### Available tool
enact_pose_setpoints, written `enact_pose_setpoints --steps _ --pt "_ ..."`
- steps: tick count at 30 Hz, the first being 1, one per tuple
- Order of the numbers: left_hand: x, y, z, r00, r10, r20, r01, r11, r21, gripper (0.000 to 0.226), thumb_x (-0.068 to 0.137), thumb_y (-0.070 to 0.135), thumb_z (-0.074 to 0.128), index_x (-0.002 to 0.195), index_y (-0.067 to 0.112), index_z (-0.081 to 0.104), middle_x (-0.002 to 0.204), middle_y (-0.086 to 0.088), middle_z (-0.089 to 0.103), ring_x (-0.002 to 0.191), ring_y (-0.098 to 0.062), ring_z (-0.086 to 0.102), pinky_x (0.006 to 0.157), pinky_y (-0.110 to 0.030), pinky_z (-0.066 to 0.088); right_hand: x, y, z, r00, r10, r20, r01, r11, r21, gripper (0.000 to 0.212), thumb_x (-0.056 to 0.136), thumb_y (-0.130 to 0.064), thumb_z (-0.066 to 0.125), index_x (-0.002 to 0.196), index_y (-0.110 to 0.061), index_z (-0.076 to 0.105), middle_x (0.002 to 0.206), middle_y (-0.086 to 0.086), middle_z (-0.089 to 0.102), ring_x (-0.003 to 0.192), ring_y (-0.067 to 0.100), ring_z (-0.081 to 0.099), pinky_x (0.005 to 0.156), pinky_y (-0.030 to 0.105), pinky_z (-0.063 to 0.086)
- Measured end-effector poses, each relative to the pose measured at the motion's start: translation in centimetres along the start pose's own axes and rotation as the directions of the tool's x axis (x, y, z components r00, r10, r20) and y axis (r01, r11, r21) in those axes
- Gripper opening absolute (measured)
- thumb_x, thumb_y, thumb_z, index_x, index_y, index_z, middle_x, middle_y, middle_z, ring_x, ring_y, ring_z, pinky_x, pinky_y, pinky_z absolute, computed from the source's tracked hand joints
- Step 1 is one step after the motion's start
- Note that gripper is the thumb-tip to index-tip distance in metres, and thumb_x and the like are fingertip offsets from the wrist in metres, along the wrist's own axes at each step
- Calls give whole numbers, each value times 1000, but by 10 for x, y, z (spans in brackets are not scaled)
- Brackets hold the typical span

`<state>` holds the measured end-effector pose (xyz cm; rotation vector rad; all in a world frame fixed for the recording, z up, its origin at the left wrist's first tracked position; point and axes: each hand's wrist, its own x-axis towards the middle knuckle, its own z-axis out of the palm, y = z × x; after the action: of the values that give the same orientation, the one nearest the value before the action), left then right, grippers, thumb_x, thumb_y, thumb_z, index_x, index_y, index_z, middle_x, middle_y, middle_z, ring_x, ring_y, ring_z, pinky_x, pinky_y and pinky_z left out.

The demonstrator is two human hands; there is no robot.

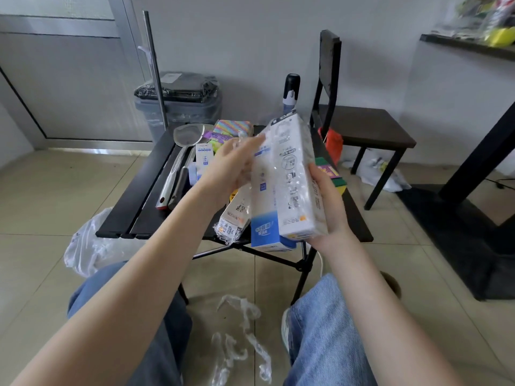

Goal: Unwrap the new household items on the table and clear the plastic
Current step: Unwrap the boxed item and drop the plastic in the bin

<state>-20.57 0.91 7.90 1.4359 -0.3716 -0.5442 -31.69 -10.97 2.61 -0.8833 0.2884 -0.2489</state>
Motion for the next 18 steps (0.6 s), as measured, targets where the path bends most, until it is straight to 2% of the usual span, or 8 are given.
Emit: enact_pose_setpoints --steps 3,5,8,10,12,15,17,18 --pt "-2 -7 -3 963 156 -220 -133 984 117 8 93 19 59 95 13 55 73 2 58 45 2 50 42 -12 38 3 -10 12 996 85 -10 -85 979 -183 36 94 -45 51 93 -22 79 100 3 74 92 20 70 89 37 53" --pt "0 -9 -8 943 168 -286 -151 985 79 24 94 22 57 114 9 55 89 -3 65 58 -1 57 50 -16 45 5 -11 6 998 47 -31 -55 933 -355 40 95 -49 49 79 -25 77 83 -1 74 82 20 69 74 32 53" --pt "-4 -13 -3 862 401 -311 -302 898 321 12 96 25 52 85 19 53 78 -4 58 63 -12 50 62 -29 42 1 -17 13 1000 -7 23 18 857 -514 46 78 -61 60 108 -27 64 84 -6 72 77 14 69 68 31 53" --pt "-6 -12 3 813 505 -290 -353 823 445 24 98 29 49 75 22 50 65 1 51 55 -9 41 56 -29 34 2 -15 19 996 -87 15 78 783 -617 58 73 -41 78 121 -23 52 99 -7 72 88 10 71 73 29 56" --pt "-6 -6 3 763 591 -261 -362 726 584 32 98 27 49 67 21 49 54 6 45 48 -6 35 49 -26 26 1 -12 24 985 -171 0 131 757 -640 57 72 -22 84 118 -21 51 103 -6 71 89 10 71 71 27 58" --pt "-2 4 -3 710 653 -262 -283 606 743 26 97 26 50 74 14 55 57 3 48 59 -18 41 56 -33 22 -2 -10 27 981 -192 -9 145 774 -616 53 71 -14 84 114 -18 53 102 -3 73 87 12 72 69 27 58" --pt "4 6 -11 711 632 -307 -208 607 767 25 97 30 49 77 16 55 60 6 47 61 -18 39 57 -30 22 -4 -13 27 978 -207 15 170 761 -626 51 72 -12 83 113 -19 53 99 -4 73 85 10 72 67 25 57" --pt "9 6 -16 724 586 -363 -193 678 710 25 98 30 48 78 17 55 64 6 49 63 -17 42 58 -29 27 -6 -16 27 977 -213 28 184 764 -619 48 73 -11 82 111 -19 54 96 -5 73 83 9 72 64 22 56"
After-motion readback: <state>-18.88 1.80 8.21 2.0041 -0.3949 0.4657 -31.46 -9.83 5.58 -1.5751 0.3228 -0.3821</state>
